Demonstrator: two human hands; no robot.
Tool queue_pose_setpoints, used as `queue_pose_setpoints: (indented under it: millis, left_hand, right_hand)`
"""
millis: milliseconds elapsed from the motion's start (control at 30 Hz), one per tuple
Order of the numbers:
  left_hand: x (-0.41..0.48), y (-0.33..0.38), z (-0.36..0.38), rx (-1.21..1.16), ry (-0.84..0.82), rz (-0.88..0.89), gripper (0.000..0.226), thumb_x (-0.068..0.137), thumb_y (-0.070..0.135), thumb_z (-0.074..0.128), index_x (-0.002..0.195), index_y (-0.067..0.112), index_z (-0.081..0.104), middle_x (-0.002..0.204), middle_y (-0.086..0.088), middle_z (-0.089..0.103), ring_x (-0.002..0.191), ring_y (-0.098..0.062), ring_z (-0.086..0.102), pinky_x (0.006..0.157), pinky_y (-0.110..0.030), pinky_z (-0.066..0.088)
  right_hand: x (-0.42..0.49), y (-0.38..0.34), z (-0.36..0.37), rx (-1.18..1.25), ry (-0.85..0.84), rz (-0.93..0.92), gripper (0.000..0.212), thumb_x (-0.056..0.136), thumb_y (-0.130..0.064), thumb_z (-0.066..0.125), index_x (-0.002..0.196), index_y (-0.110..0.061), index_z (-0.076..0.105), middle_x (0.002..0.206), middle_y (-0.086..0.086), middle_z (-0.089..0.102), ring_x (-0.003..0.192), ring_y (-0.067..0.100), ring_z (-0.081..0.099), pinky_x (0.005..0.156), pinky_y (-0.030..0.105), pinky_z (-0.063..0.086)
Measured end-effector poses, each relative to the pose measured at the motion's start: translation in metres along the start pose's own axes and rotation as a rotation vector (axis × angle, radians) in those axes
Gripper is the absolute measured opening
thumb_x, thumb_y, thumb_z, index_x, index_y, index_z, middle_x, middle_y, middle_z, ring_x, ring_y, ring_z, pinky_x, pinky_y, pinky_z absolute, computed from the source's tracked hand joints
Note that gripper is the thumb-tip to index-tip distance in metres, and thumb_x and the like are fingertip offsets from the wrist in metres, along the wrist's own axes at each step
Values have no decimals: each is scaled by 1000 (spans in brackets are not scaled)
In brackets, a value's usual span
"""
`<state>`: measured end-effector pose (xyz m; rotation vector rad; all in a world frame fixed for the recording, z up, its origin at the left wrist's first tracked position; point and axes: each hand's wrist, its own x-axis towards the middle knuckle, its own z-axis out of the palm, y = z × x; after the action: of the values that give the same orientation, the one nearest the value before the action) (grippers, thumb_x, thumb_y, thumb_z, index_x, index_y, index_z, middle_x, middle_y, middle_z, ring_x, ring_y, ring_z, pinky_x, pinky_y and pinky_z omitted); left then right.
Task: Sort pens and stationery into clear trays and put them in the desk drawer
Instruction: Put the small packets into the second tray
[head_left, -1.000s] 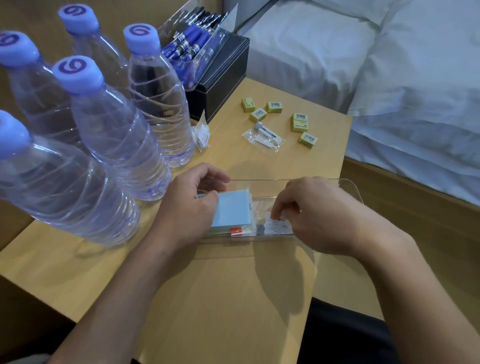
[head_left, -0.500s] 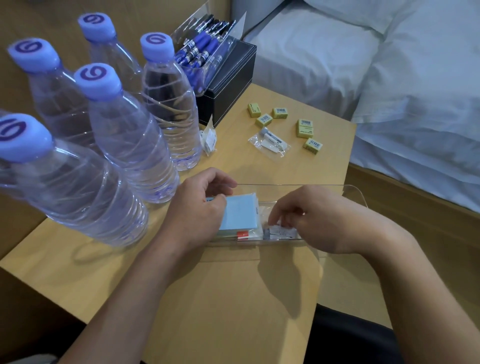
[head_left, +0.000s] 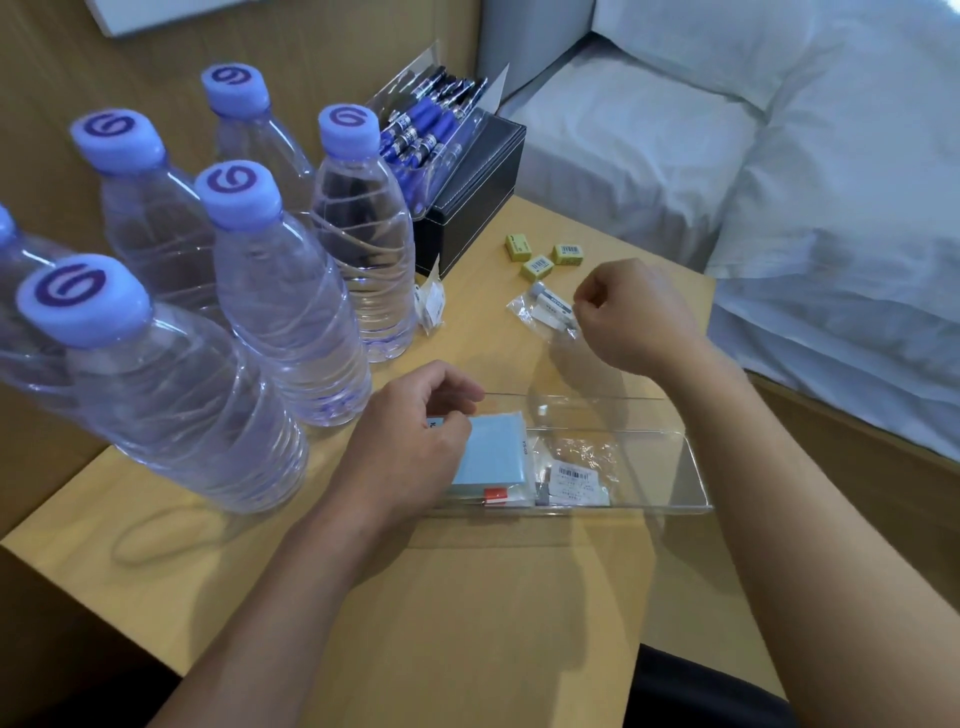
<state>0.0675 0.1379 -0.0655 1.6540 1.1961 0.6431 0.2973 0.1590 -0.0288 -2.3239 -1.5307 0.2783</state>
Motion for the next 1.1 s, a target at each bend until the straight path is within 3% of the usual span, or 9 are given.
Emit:
queue_pose_setpoints:
  millis: [167,333,500,667,733,800,933,1033,1100]
  left_hand:
    - [0,0,0,-7,-2,-7,29,88,2,54,93,28,68,89,11,70,86,5,62,67,-20,44]
    - [0,1,-1,-34,-8,-2,24,92,8,53,92,27,68,87,12,69,82,4,60,64,-26,47]
    - [0,1,-1,-13,-3,4,21,94,13,53,92,28,67,88,12,68,82,-2,60,67,-32,52]
    - [-5,18,-2,147,96,145,19,91,13,56,100,26,66,102,17,64,89,-1,59,73,-20,45]
    - [-5,27,-1,103,161,208,19,90,15,55,100,25,68,102,16,64,82,-1,59,73,-22,47]
    - [-8,34,1,71,180,257,21,85,19,52,98,24,69,100,16,66,93,2,60,78,-10,43]
    - [-17,40,9,27,158,311,20,83,16,54,94,22,70,96,15,68,100,8,56,79,0,37]
    - [-17,43,12,-9,159,340,18,85,16,56,95,23,69,95,13,69,101,2,60,84,-5,40]
    - [-17,45,15,-37,156,347,15,86,19,59,98,23,68,89,12,68,97,-5,63,85,-12,44]
  right_hand:
    - [33,-8,26,-192,-99,16,20,95,-27,59,102,-10,66,94,6,56,84,25,54,66,31,40]
    - [34,-8,29,-220,-138,26,10,89,-17,65,94,-9,64,92,8,63,76,24,57,60,34,46]
    - [-1,-10,-4,73,27,17,11,84,-19,67,85,-8,65,83,9,66,74,25,57,62,36,47]
    - [-65,-10,-32,576,33,21,16,90,-17,72,105,-17,65,89,12,70,78,26,66,73,37,53]
    - [-88,-8,-36,709,1,40,22,92,-15,70,112,-22,64,83,6,68,73,17,64,70,30,52]
    - [-100,-7,-38,808,-19,61,20,91,-13,71,108,-23,65,80,2,65,72,12,63,66,22,49]
    - [-103,-8,-38,883,-38,82,16,87,-6,74,96,-11,62,81,7,65,69,12,62,60,15,48]
    - [-103,-9,-34,836,-58,67,19,85,-7,77,93,-6,60,76,14,63,68,26,58,63,23,51]
    - [-103,-10,-32,755,-60,20,21,84,-10,79,87,-13,58,73,3,61,68,23,57,64,26,52]
